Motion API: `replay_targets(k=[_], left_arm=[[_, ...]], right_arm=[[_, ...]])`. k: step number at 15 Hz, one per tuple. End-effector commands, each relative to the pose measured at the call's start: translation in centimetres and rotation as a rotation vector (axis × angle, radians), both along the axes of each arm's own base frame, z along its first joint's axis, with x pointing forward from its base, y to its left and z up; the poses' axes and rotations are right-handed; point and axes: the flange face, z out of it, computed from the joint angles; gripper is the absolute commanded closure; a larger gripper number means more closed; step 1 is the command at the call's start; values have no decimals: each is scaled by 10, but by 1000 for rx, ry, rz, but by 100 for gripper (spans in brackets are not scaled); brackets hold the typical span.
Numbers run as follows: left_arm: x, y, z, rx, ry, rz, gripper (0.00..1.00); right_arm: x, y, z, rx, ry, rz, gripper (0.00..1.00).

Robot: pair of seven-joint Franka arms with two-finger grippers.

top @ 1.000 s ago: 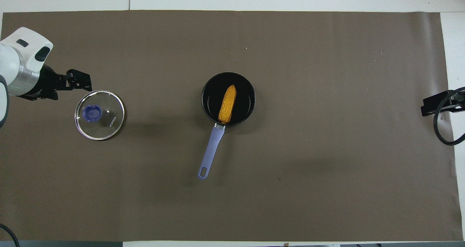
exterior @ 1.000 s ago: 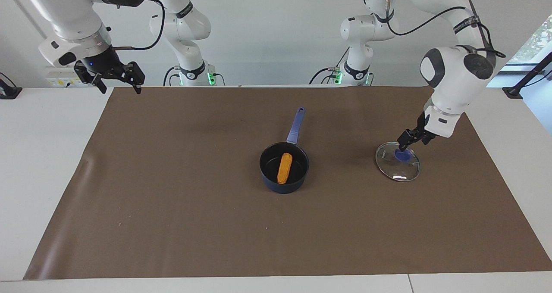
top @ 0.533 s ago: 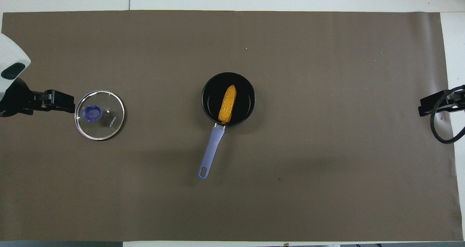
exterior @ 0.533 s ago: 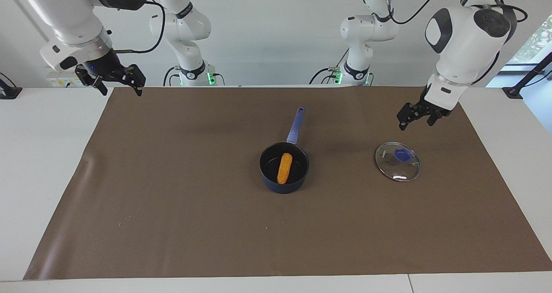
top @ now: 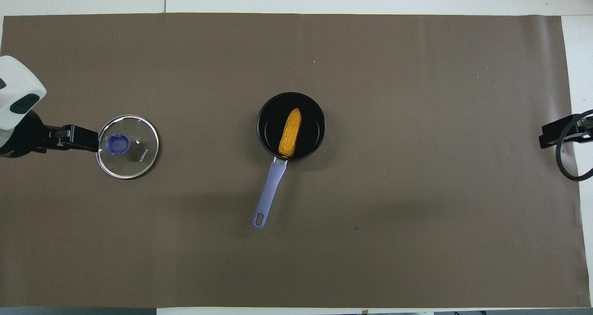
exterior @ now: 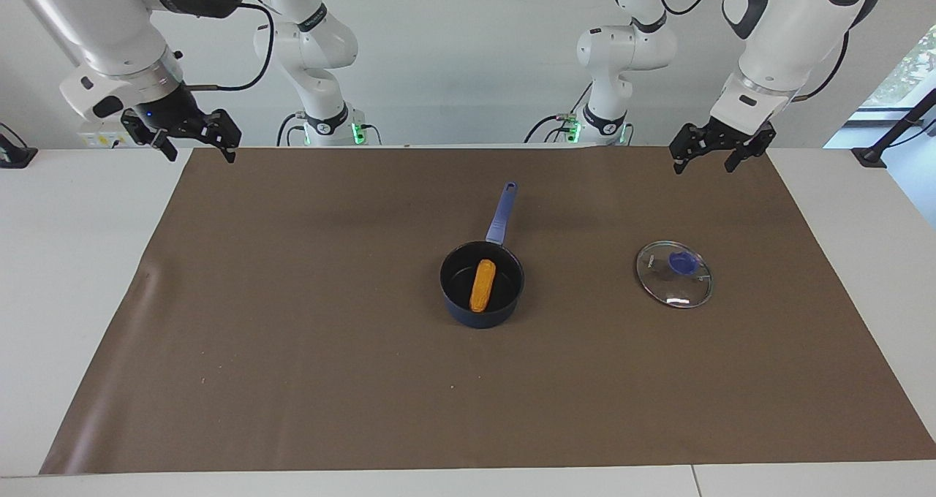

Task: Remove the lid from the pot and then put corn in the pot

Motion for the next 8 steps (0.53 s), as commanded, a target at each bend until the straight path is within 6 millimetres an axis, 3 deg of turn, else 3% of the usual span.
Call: replay_targets(k=[1, 6, 8], left_arm=[[5, -3, -3, -17, 42, -13, 0], [4, -3, -1, -17, 36, -11, 0], [3, -4, -1, -17, 34, -14, 0]], right_arm=[[1, -2, 2, 18, 8, 27, 0], [1, -3, -2, 18, 8, 26, 0], [2, -3, -15, 16, -16, 30, 0]])
